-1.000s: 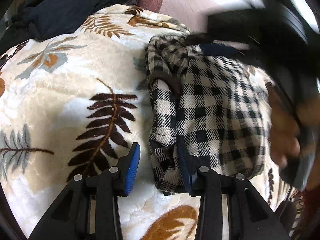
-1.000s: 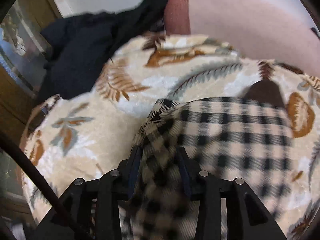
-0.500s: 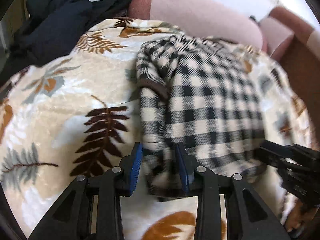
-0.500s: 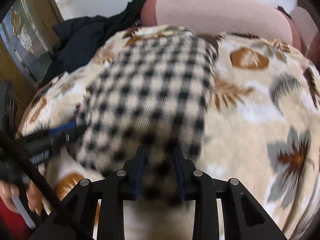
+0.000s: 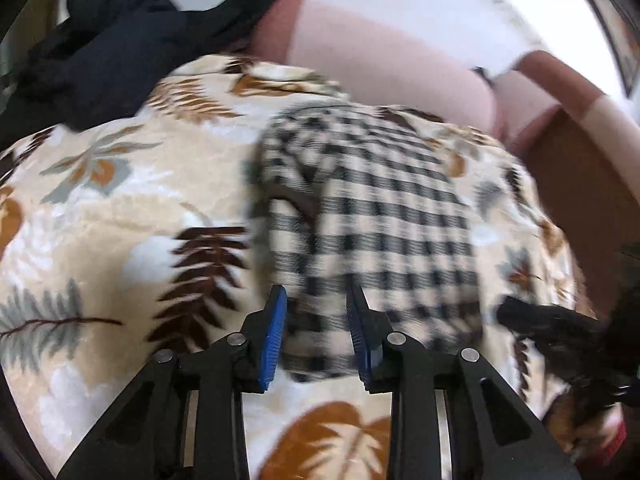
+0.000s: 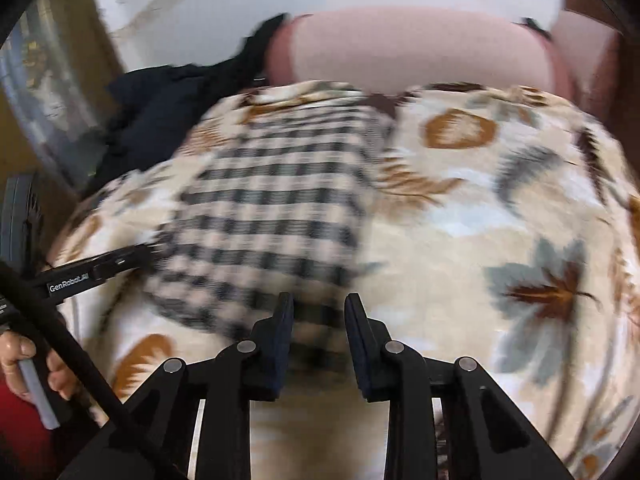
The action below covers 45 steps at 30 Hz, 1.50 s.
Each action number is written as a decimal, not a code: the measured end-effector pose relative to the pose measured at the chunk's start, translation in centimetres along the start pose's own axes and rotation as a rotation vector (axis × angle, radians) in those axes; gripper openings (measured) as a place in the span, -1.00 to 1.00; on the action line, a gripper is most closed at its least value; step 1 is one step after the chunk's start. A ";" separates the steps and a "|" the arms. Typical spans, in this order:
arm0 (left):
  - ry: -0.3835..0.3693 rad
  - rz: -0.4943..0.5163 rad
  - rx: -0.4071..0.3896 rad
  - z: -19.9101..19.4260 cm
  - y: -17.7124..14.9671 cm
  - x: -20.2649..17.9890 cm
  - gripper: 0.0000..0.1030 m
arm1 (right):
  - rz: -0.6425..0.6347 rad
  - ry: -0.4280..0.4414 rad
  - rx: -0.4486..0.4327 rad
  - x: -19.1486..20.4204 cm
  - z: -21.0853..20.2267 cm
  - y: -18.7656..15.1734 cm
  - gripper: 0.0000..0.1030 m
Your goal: Fold large clothes
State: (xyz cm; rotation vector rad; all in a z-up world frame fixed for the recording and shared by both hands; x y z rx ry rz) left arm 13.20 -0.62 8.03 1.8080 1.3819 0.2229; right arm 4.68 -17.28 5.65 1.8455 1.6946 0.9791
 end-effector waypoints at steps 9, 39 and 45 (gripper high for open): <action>0.134 0.135 0.137 3.1 -3.1 -0.1 -0.17 | -0.006 -0.021 0.091 -0.5 3.3 -2.6 -0.63; 0.056 -0.006 0.019 1.2 1.5 2.2 -0.06 | 0.020 -0.112 -0.081 -3.8 2.8 5.9 -0.23; 0.127 0.061 0.092 5.3 0.4 1.3 -0.06 | 0.013 -0.213 -0.008 -4.5 10.9 9.3 -0.28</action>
Point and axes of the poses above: each gripper's, at about its wrist camera, not at the fingertips, and z roughly the way its jaws point, x to its left, y to its top, the point moved 2 cm from there along z, roughly the way its jaws point, and after that the axes turned 12 degrees about -x, right-handed, at the moved point
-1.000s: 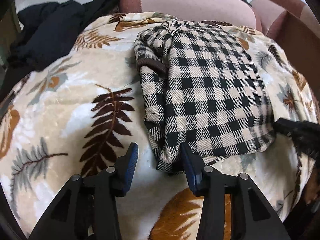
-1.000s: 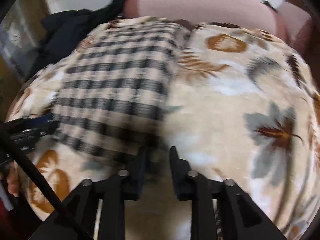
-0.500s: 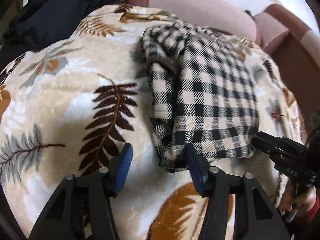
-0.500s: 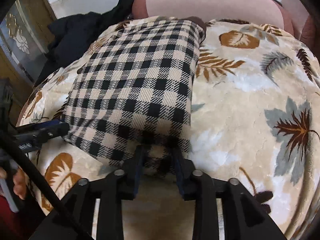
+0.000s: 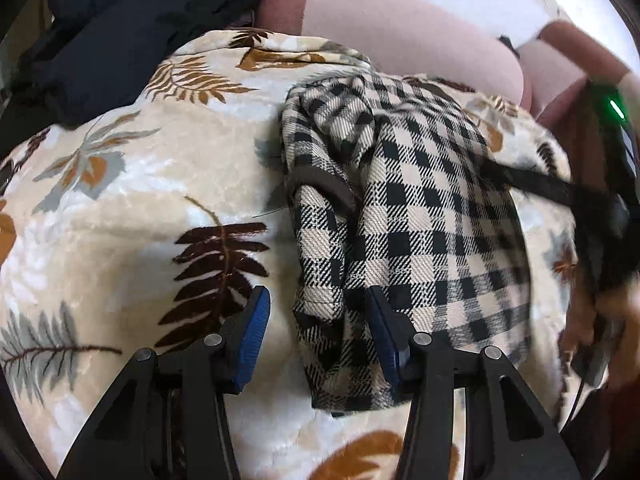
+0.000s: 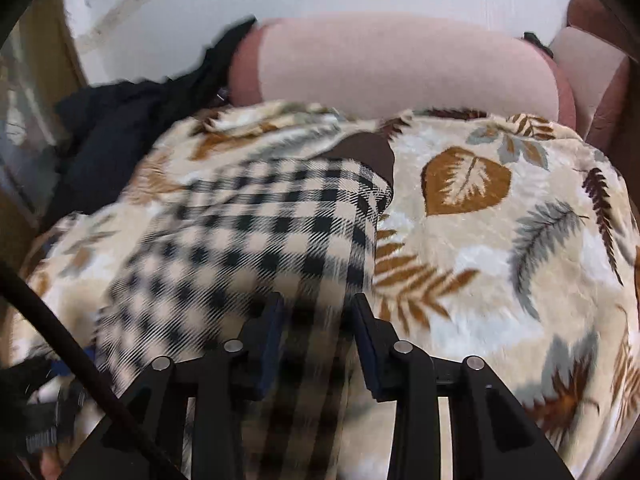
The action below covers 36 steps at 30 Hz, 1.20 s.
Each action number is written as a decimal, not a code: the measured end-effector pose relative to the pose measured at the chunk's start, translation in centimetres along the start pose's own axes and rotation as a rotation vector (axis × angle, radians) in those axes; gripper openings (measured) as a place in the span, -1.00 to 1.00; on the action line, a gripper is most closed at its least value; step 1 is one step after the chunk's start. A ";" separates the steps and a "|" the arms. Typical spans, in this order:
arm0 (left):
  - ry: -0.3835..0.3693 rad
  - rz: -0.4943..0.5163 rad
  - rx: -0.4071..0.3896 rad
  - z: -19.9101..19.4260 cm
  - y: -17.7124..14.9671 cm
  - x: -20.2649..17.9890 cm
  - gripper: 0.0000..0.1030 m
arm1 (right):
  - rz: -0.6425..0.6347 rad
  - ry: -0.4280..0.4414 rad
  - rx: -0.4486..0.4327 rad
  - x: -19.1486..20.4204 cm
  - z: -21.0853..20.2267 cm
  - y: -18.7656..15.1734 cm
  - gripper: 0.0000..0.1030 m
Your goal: Fold large clothes
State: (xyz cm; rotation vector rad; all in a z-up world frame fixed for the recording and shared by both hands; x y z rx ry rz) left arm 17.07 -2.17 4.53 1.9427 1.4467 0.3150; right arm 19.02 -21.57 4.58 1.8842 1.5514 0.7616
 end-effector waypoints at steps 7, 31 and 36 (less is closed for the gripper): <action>0.011 -0.004 0.016 0.8 0.1 -0.1 -0.06 | -0.004 -0.085 0.092 -0.1 6.8 2.6 0.24; 0.132 0.115 -0.077 7.5 8.8 -2.4 0.04 | -0.071 0.087 -0.060 1.3 -1.1 -2.9 0.19; 0.130 0.020 -0.057 10.0 9.9 1.0 0.27 | -0.004 0.105 -0.058 -0.3 0.2 -3.0 0.39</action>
Point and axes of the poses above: each gripper's, at about its wrist camera, not at the fingertips, and z roughly the way its jaws point, x to its left, y to its top, the point moved 2 cm from there along z, roughly the way its jaws point, and after that the axes turned 12 degrees about -x, right-handed, at the moved point
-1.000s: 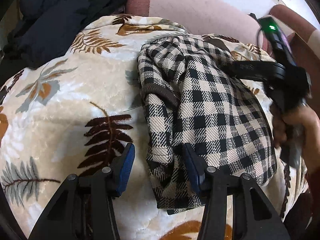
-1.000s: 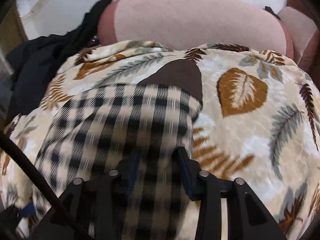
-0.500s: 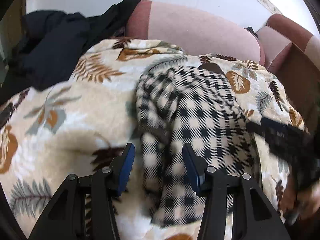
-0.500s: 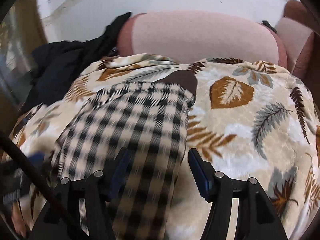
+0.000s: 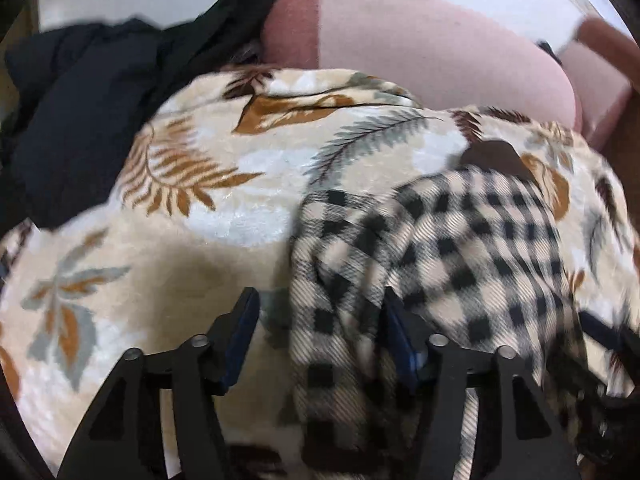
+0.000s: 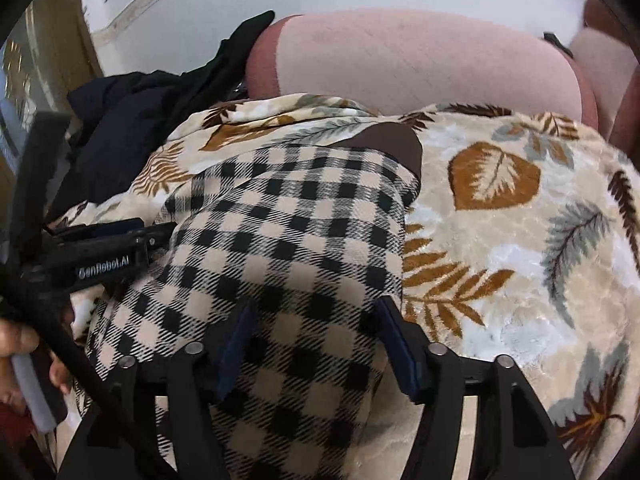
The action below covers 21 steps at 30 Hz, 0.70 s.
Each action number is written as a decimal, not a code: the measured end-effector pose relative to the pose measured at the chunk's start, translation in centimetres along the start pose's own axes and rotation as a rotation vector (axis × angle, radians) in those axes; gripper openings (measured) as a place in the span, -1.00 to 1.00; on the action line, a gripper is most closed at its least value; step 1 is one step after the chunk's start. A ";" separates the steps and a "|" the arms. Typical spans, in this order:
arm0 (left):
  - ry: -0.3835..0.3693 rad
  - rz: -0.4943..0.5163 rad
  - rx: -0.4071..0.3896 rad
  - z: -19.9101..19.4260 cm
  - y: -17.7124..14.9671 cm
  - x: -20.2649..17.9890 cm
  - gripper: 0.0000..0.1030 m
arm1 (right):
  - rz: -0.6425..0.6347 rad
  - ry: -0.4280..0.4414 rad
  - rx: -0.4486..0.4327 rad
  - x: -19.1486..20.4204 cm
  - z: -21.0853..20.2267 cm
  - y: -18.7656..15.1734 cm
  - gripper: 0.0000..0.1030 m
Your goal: Fold large clothes
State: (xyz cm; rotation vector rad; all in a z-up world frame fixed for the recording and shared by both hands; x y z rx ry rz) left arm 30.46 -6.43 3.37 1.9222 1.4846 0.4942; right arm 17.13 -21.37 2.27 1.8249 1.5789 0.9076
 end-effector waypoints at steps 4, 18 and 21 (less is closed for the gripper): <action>-0.020 -0.041 0.007 0.5 0.4 0.9 0.33 | 0.051 0.013 0.007 -0.7 0.5 -0.2 0.53; 0.008 0.016 -0.010 -11.4 -6.1 -0.8 0.33 | -0.013 -0.011 -0.037 0.8 -9.3 -3.1 0.52; 0.024 0.022 0.004 -13.7 -9.4 -1.4 0.33 | -0.028 -0.013 -0.013 1.5 -11.1 -5.6 0.52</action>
Point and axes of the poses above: each gripper's, at about its wrist camera, not at the fingertips, and z roughly the way its jaws point, x to its left, y to its top, the point moved 2 cm from there along z, roughly the way its jaws point, and after that the axes turned 12 degrees about -x, right-handed, at the moved point
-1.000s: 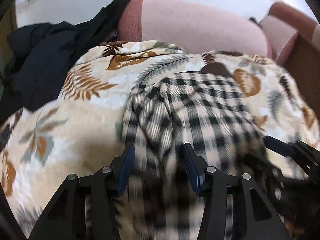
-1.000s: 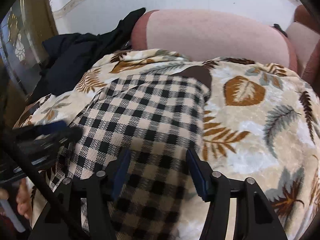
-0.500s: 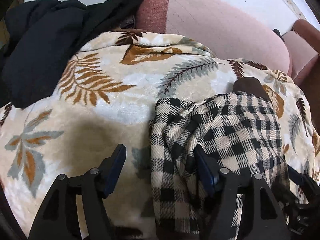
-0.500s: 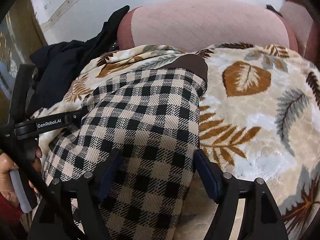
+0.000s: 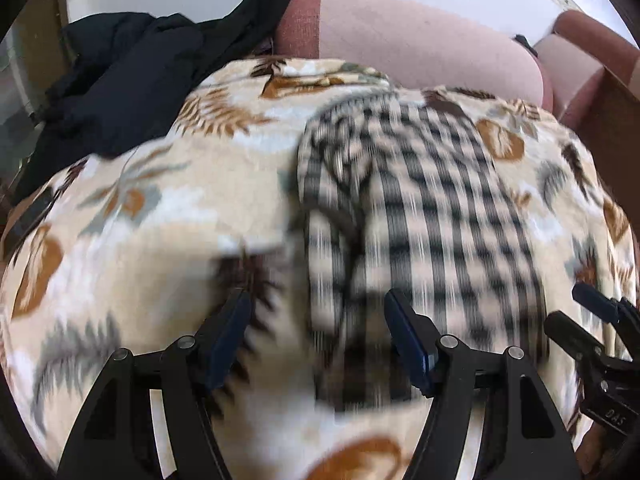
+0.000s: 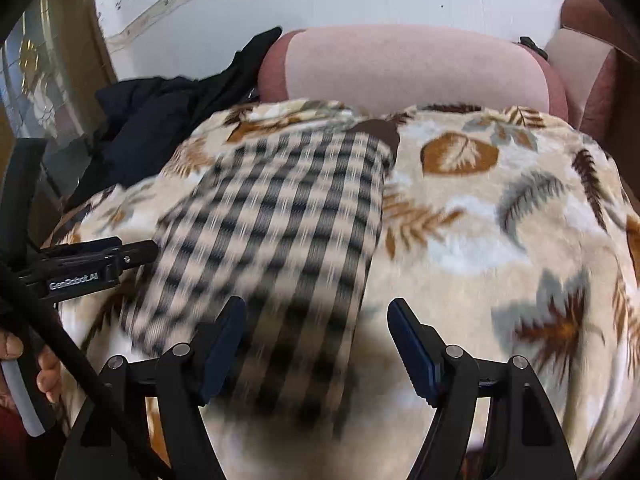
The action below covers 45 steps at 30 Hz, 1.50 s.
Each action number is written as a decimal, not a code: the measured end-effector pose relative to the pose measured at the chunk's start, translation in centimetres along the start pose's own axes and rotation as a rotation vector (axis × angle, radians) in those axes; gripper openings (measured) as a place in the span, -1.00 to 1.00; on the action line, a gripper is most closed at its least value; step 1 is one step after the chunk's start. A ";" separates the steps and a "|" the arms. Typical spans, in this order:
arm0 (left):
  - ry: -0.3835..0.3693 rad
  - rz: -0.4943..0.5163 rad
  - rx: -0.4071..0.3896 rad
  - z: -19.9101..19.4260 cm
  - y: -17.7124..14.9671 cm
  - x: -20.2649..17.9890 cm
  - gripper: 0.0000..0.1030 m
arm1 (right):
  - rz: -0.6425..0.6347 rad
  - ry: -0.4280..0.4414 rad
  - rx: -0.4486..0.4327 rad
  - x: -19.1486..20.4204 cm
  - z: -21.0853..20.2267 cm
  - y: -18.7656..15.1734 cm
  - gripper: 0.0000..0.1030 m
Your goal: Fold large clothes
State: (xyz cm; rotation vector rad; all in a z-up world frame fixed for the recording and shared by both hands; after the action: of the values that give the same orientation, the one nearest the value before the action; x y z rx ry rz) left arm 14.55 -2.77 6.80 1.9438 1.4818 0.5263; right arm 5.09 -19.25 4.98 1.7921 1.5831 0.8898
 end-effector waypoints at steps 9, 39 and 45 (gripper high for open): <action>-0.001 -0.129 0.077 -3.8 -7.7 0.3 0.33 | 0.039 -0.016 0.075 0.5 -3.2 -5.9 0.52; 0.188 -0.112 -0.206 -8.9 -9.5 0.3 0.93 | 0.021 -0.144 -0.025 0.5 -7.0 -7.6 0.55; 0.176 -0.109 -0.294 -12.1 -9.3 -0.5 0.93 | 0.009 -0.159 -0.015 0.5 -6.6 -7.7 0.56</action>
State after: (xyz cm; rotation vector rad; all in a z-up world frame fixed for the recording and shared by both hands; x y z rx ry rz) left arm 0.00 1.26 9.12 1.6138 1.5113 0.8338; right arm -4.74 -17.80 2.96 1.8127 1.4655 0.7416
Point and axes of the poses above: each gripper's, at about its wrist camera, not at the fingertips, and z roughly the way its jaws point, x to its left, y to its top, the point moved 2 cm from there along z, roughly the way its jaws point, and after that the axes turned 12 degrees about -x, right-handed, at the moved point
